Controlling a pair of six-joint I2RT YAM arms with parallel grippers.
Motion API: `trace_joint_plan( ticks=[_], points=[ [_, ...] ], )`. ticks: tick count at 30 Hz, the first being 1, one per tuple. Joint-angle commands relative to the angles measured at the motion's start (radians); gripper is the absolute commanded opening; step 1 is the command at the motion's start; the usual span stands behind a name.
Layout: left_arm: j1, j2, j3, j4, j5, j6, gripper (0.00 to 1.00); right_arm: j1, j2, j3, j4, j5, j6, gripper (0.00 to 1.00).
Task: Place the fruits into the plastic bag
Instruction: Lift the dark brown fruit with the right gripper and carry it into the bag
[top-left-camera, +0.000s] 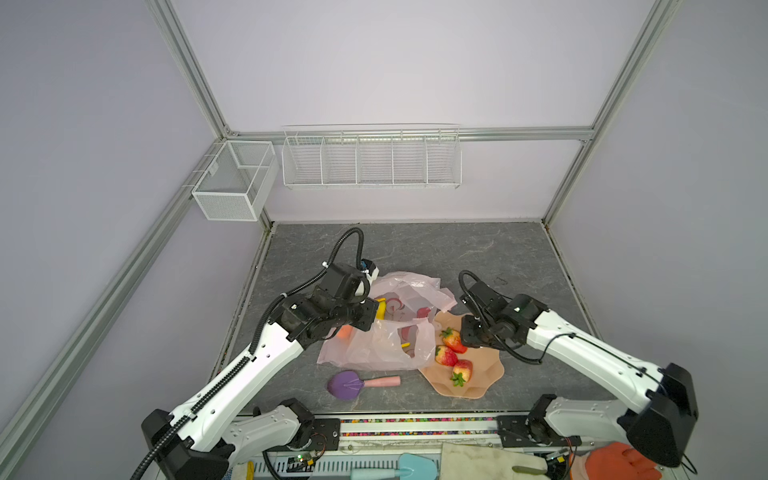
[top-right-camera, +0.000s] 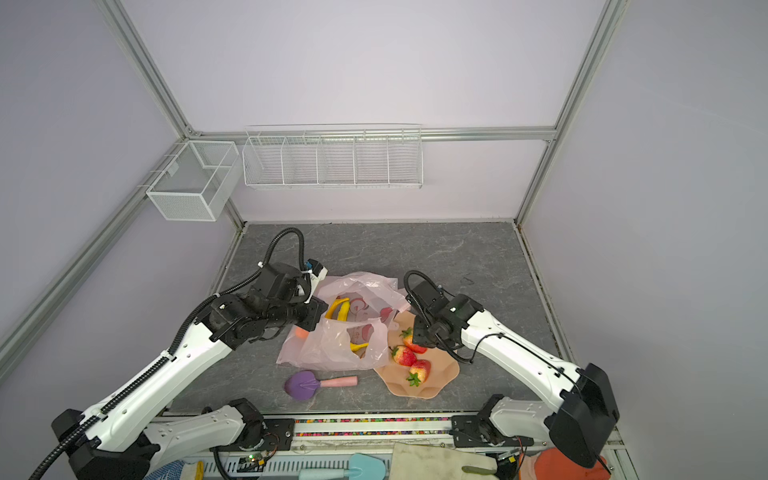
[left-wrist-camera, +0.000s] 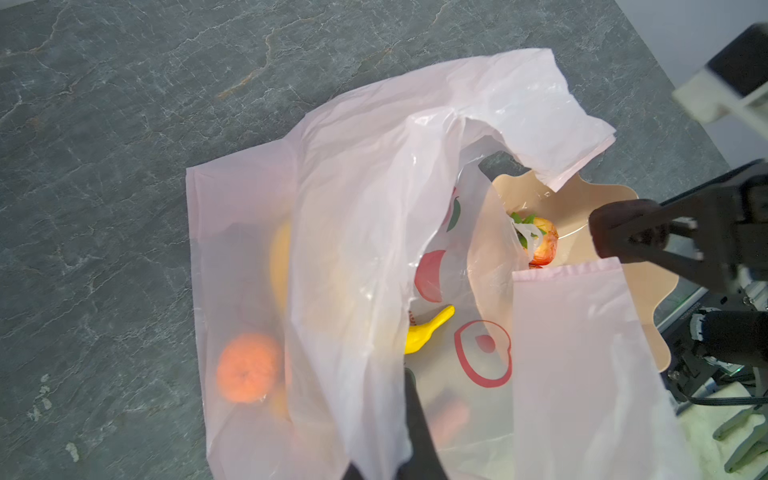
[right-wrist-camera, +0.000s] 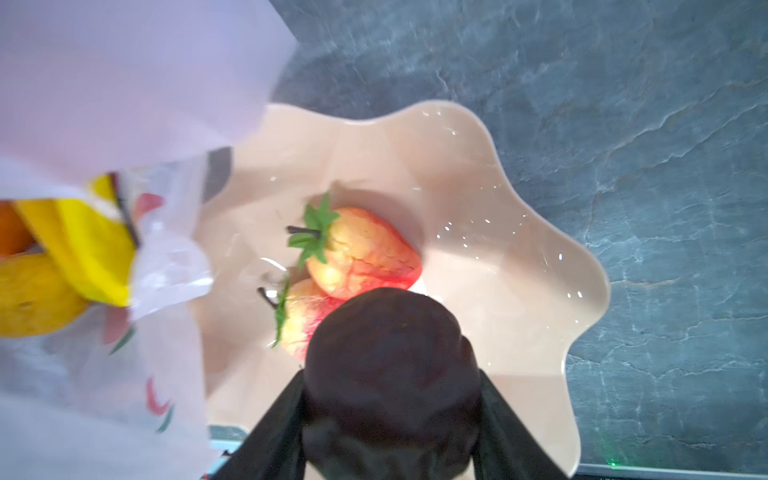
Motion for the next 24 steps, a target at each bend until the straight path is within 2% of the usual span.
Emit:
trace_joint_plan(
  ticks=[1, 7, 15, 24],
  points=[
    [0.0, -0.01, 0.013, -0.007, 0.003, 0.007, 0.0, 0.003, -0.07, 0.013, 0.014, -0.021, -0.042, 0.37],
    [0.0, -0.006, 0.013, -0.004, 0.009, 0.007, 0.0, 0.06, -0.097, 0.035, 0.144, -0.081, -0.231, 0.37],
    [0.0, 0.001, 0.026, -0.008, 0.016, 0.011, 0.0, 0.177, 0.075, 0.19, 0.105, -0.029, -0.483, 0.37],
    [0.0, 0.005, 0.047, -0.014, 0.02, 0.018, 0.0, 0.221, 0.235, 0.264, 0.146, -0.056, -0.599, 0.35]
  ],
)
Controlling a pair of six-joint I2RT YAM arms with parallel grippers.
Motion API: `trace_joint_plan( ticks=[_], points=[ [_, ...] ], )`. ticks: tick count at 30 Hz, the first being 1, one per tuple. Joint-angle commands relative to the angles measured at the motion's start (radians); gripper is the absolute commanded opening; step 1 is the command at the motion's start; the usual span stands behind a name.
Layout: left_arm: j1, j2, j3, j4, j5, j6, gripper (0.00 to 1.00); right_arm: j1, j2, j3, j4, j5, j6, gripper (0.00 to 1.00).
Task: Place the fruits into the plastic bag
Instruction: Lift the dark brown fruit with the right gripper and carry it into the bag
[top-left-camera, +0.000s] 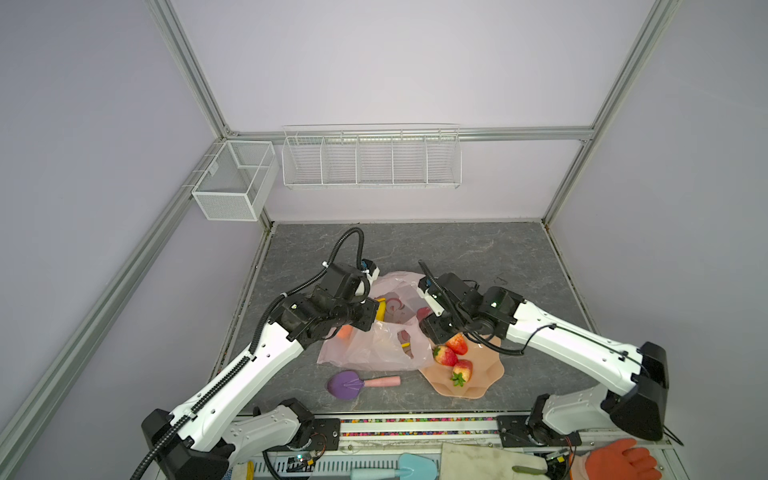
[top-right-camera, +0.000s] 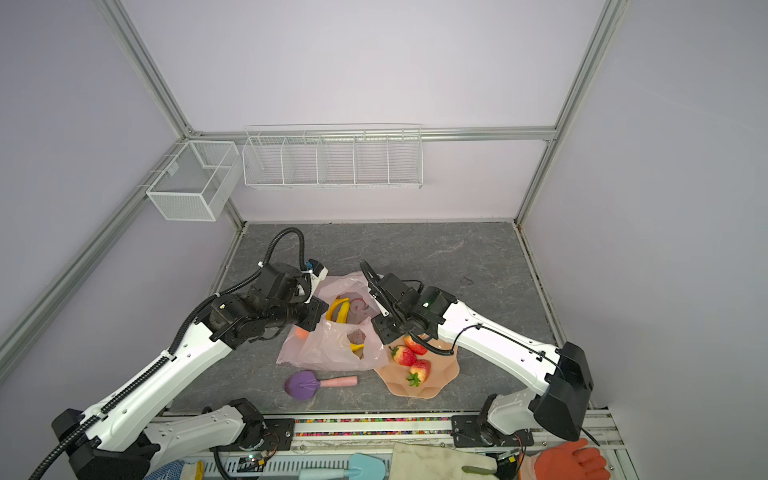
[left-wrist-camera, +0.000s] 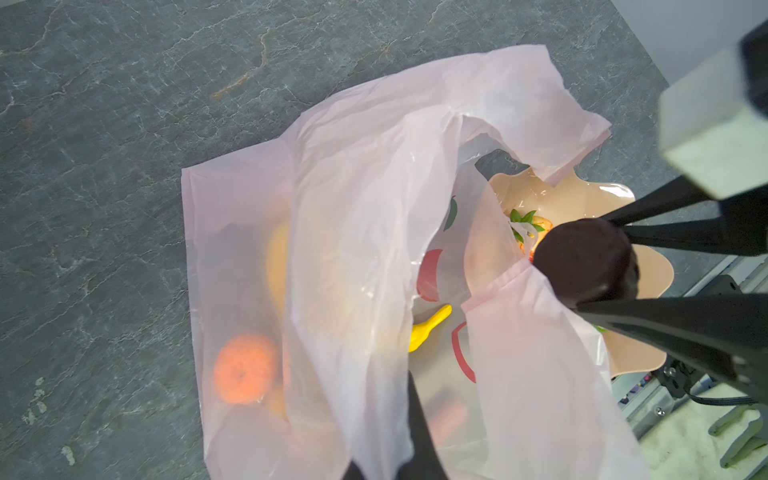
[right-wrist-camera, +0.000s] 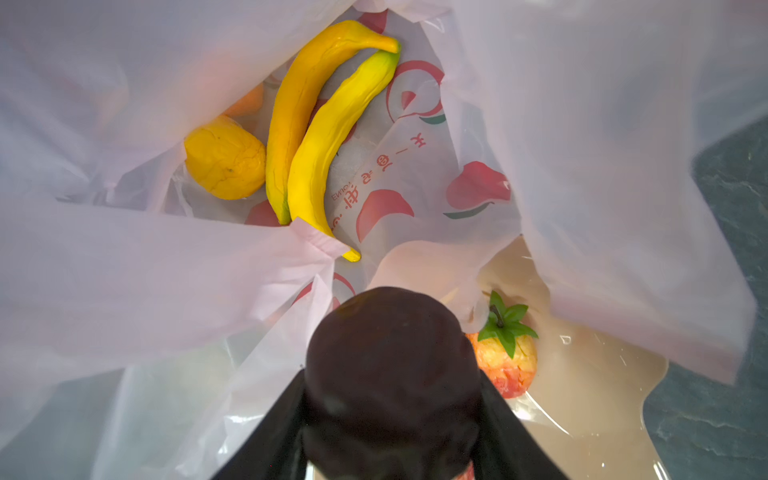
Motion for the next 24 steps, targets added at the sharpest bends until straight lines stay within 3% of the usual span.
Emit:
trace_joint_plan(
  ticks=[1, 9, 24],
  points=[
    [0.0, 0.004, 0.049, -0.013, 0.01, 0.013, 0.0, 0.016, 0.028, 0.021, 0.038, -0.017, -0.077, 0.35],
    [0.0, 0.016, 0.075, -0.021, 0.016, 0.017, 0.0, 0.036, 0.091, 0.015, 0.096, -0.083, -0.065, 0.31],
    [0.0, 0.014, 0.049, -0.014, 0.038, 0.018, 0.0, 0.01, 0.302, 0.082, 0.314, -0.256, 0.163, 0.29]
  ],
)
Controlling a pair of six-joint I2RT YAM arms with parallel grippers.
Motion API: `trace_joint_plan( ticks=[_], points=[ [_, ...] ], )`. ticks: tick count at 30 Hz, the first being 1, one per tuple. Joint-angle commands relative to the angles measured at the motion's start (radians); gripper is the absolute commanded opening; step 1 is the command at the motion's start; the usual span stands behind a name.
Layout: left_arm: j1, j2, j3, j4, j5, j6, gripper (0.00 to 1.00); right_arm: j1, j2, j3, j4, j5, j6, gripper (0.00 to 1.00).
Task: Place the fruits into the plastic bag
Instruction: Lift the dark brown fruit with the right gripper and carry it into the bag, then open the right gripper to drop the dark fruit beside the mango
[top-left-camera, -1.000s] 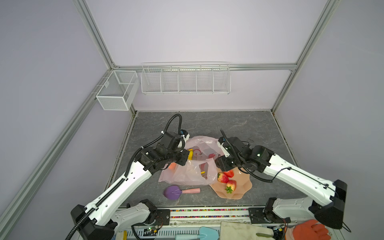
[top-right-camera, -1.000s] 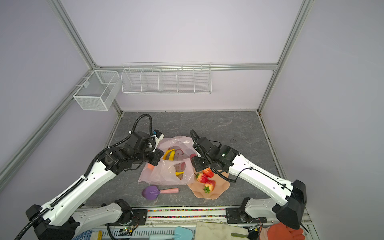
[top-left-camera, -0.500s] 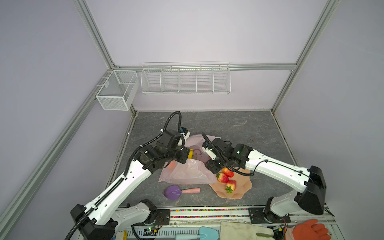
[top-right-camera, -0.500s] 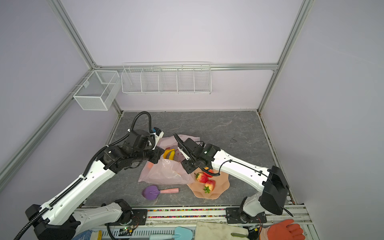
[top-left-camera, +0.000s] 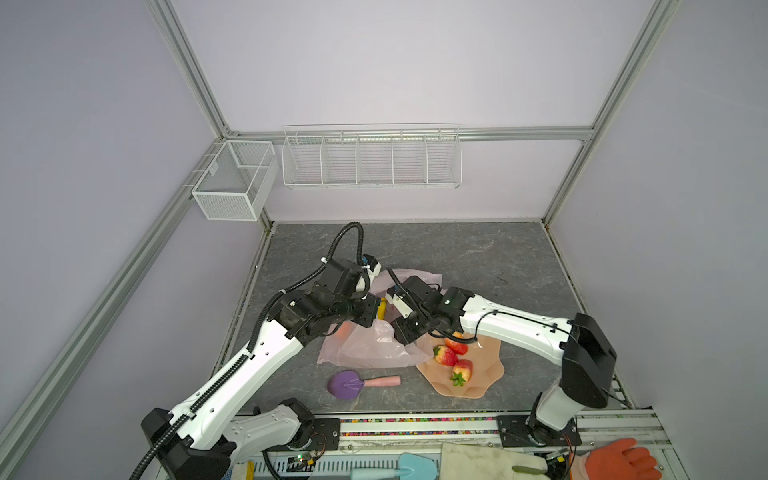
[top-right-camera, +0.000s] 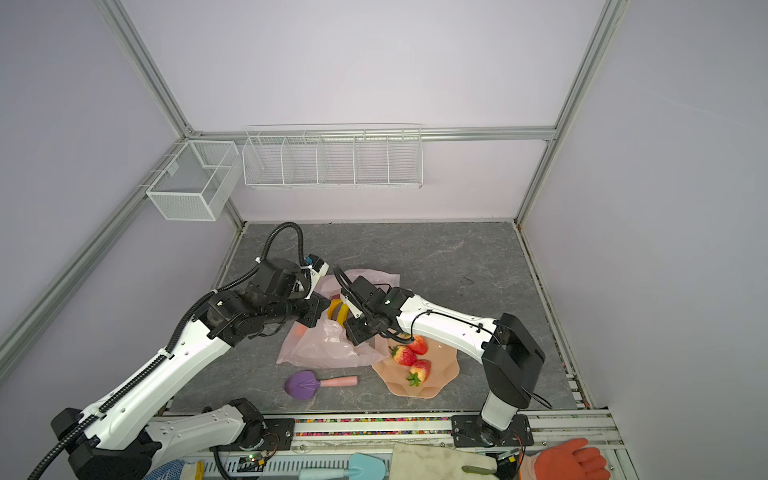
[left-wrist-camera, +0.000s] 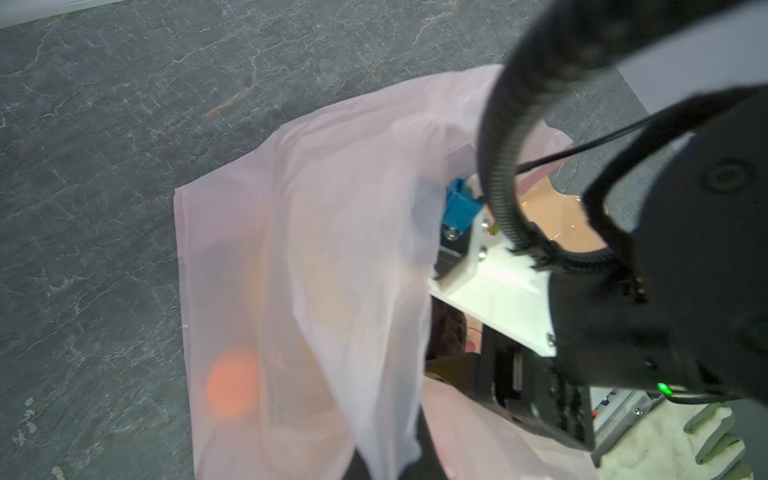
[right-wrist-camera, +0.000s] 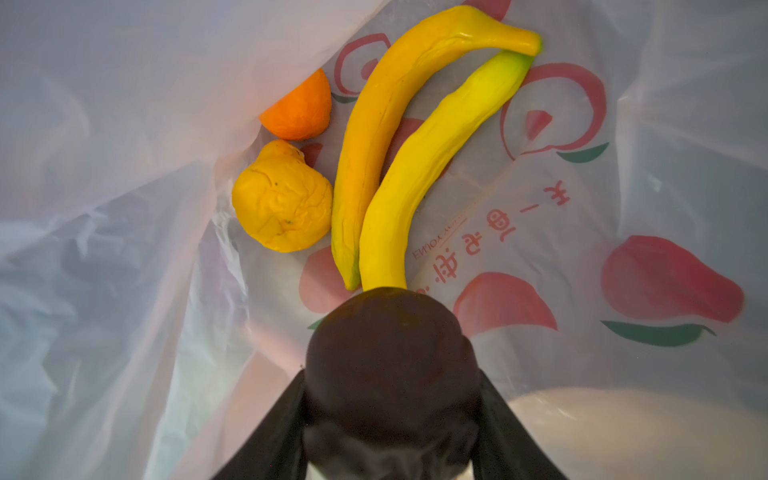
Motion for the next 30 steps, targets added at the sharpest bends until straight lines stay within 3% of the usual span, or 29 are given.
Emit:
trace_joint_plan(
  ticks=[1, 11, 21, 26, 30],
  points=[
    [-0.001, 0.001, 0.005, -0.013, 0.011, 0.018, 0.0, -0.009, 0.029, 0.032, 0.09, -0.079, 0.095, 0.29],
    [-0.001, 0.003, 0.012, -0.005, -0.01, 0.012, 0.0, -0.007, 0.147, 0.011, 0.373, -0.252, 0.398, 0.32],
    [-0.001, -0.005, -0.009, 0.004, -0.015, 0.009, 0.0, -0.013, 0.26, 0.118, 0.272, -0.296, 0.478, 0.44],
    [-0.001, -0.004, -0.014, 0.006, -0.019, 0.01, 0.0, -0.025, 0.266, 0.115, 0.264, -0.326, 0.501, 0.61],
    [-0.001, -0.004, -0.014, 0.002, -0.028, 0.012, 0.0, -0.029, 0.236, 0.108, 0.253, -0.341, 0.503, 0.81]
  ],
)
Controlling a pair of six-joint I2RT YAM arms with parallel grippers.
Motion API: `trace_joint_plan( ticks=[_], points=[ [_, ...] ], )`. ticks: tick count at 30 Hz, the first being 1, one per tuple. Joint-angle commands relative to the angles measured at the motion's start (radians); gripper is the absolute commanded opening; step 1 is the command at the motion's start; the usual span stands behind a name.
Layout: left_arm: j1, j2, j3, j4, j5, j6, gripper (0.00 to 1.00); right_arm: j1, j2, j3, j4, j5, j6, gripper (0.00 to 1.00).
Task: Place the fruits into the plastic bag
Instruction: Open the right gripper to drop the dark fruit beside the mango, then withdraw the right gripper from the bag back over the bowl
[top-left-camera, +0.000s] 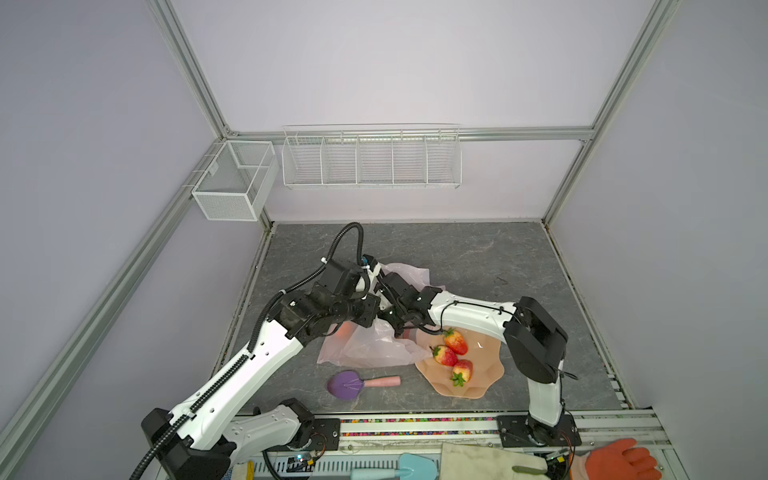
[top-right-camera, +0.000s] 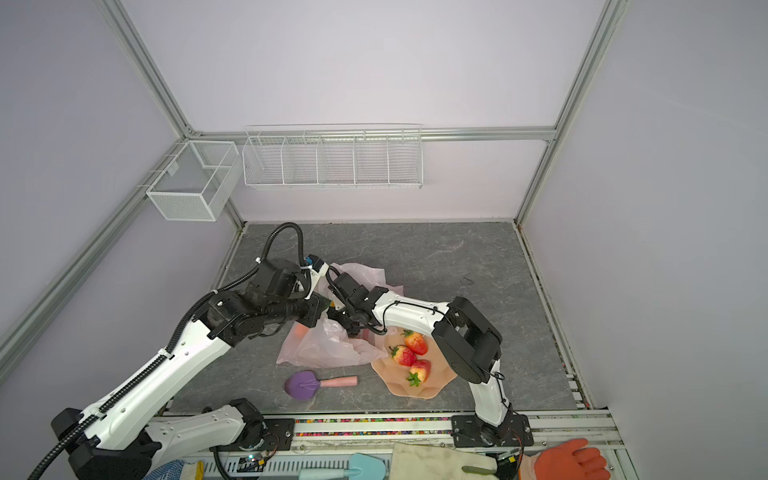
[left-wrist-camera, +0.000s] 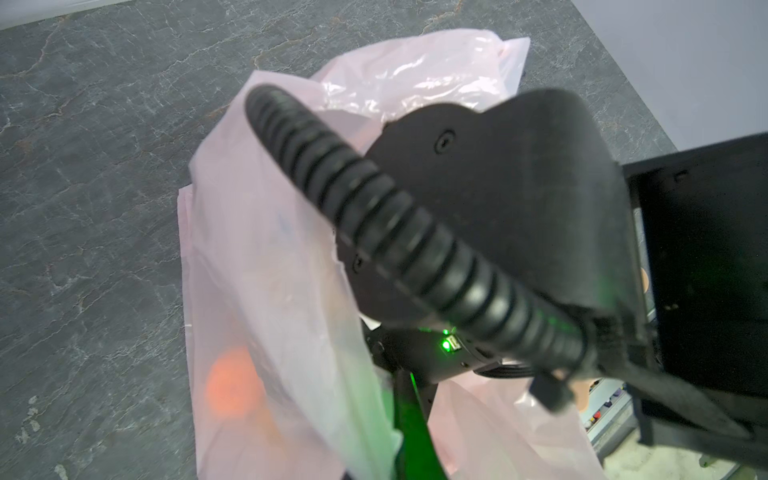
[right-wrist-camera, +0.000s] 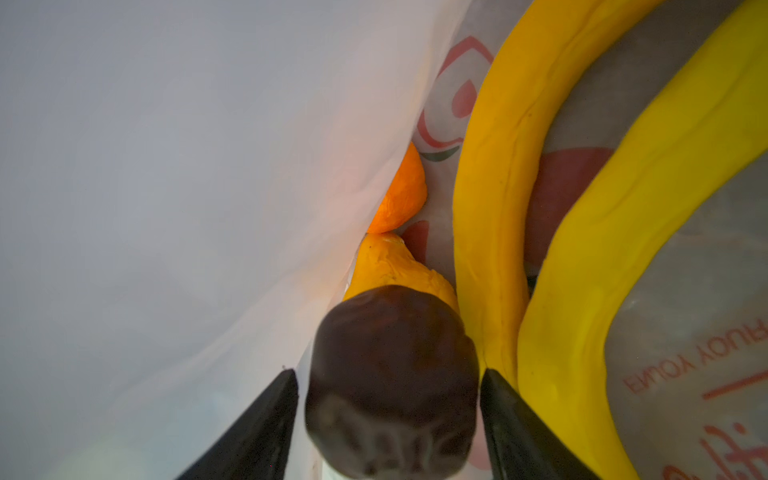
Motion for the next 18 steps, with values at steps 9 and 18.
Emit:
trace_joint_plan(
  ticks=[9, 18],
  points=[
    [0.0, -0.002, -0.031, -0.006, -0.057, 0.009, 0.0, -0.018, -0.161, -0.053, -0.137, -0.012, -0.048, 0.94],
    [0.0, 0.01, -0.045, 0.006, -0.058, 0.0, 0.0, -0.033, -0.325, -0.156, -0.251, 0.104, -0.081, 0.96]
  ],
)
